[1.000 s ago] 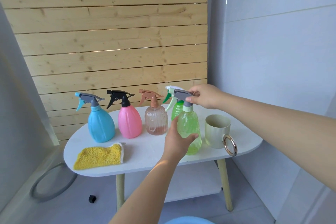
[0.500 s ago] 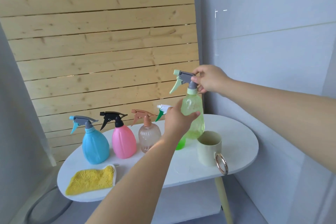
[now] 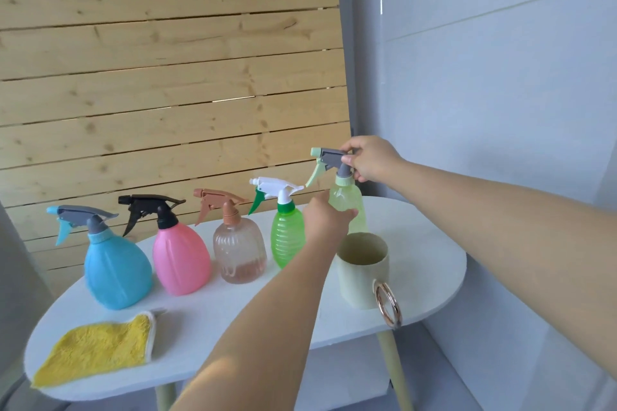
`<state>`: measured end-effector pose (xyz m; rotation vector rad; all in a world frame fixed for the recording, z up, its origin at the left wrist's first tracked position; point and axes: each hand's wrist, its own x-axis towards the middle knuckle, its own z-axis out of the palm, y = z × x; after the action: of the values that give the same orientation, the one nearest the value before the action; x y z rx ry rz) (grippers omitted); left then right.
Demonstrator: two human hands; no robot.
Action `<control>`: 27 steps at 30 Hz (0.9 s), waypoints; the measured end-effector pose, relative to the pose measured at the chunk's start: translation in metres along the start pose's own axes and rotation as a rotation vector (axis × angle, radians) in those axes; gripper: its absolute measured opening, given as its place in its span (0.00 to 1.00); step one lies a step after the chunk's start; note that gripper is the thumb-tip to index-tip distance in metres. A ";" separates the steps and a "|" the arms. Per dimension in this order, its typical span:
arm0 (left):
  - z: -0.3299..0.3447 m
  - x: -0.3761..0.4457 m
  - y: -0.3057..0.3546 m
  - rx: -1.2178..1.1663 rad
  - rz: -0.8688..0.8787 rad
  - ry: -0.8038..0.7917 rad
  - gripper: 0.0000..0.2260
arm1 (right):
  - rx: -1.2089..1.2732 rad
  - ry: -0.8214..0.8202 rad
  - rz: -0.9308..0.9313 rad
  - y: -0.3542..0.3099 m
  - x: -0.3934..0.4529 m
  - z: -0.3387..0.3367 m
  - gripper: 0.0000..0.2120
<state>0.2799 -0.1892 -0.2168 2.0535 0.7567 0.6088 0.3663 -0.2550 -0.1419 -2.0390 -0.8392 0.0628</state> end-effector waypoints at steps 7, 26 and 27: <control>0.010 0.013 -0.003 0.040 -0.015 -0.011 0.32 | 0.046 0.016 0.017 0.018 0.017 0.010 0.13; -0.098 -0.088 -0.053 0.301 -0.064 0.078 0.15 | -0.006 -0.055 -0.122 -0.019 -0.119 0.060 0.18; -0.109 -0.095 -0.065 0.358 -0.096 0.079 0.16 | -0.006 -0.098 -0.105 -0.020 -0.127 0.071 0.18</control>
<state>0.1238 -0.1663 -0.2279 2.3099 1.0674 0.5311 0.2332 -0.2703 -0.2022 -2.0074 -1.0070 0.1023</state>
